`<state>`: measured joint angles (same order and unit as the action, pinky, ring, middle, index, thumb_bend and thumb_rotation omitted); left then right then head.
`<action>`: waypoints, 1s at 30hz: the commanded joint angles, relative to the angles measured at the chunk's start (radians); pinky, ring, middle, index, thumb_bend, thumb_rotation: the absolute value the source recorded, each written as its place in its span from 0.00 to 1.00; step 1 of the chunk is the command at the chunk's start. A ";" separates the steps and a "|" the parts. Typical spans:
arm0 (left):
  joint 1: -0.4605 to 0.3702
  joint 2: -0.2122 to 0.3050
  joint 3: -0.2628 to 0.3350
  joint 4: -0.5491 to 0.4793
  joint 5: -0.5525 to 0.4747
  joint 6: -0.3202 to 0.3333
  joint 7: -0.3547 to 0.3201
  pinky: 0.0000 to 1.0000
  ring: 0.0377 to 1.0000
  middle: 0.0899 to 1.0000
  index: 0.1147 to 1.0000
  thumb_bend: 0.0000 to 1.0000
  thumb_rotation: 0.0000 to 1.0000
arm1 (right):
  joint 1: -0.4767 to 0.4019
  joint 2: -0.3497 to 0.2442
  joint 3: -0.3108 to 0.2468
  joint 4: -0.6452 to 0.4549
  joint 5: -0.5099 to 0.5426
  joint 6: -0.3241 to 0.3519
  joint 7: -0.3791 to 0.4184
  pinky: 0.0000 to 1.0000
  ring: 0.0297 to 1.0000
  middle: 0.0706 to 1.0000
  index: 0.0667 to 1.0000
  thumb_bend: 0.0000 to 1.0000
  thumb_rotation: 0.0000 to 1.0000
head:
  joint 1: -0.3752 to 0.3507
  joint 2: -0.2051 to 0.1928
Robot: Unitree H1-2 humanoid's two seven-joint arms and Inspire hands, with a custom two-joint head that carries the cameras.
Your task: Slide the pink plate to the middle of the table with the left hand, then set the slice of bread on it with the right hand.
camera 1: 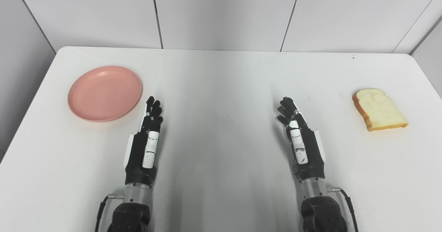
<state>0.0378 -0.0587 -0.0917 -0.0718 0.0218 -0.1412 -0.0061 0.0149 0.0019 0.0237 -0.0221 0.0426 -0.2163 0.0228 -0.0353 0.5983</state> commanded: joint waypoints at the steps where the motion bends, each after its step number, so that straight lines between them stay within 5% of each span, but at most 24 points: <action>1: -0.022 -0.003 -0.004 -0.023 0.012 -0.015 0.000 1.00 1.00 1.00 1.00 0.74 0.94 | 0.015 -0.003 0.002 0.000 -0.008 -0.017 0.005 0.91 0.91 0.91 0.89 0.73 0.88 | 0.003 -0.002; 30: -0.059 -0.034 -0.014 0.199 0.145 -0.217 0.077 1.00 1.00 1.00 1.00 0.67 1.00 | -0.030 -0.047 -0.014 0.255 0.042 -0.219 0.042 0.91 0.92 0.91 0.90 0.72 0.82 | 0.081 -0.225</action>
<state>-0.0279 -0.0868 -0.1031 0.0847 0.1551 -0.3155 0.0548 -0.0620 -0.0397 0.0170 0.1204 0.0823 -0.3980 0.0565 0.0445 0.3804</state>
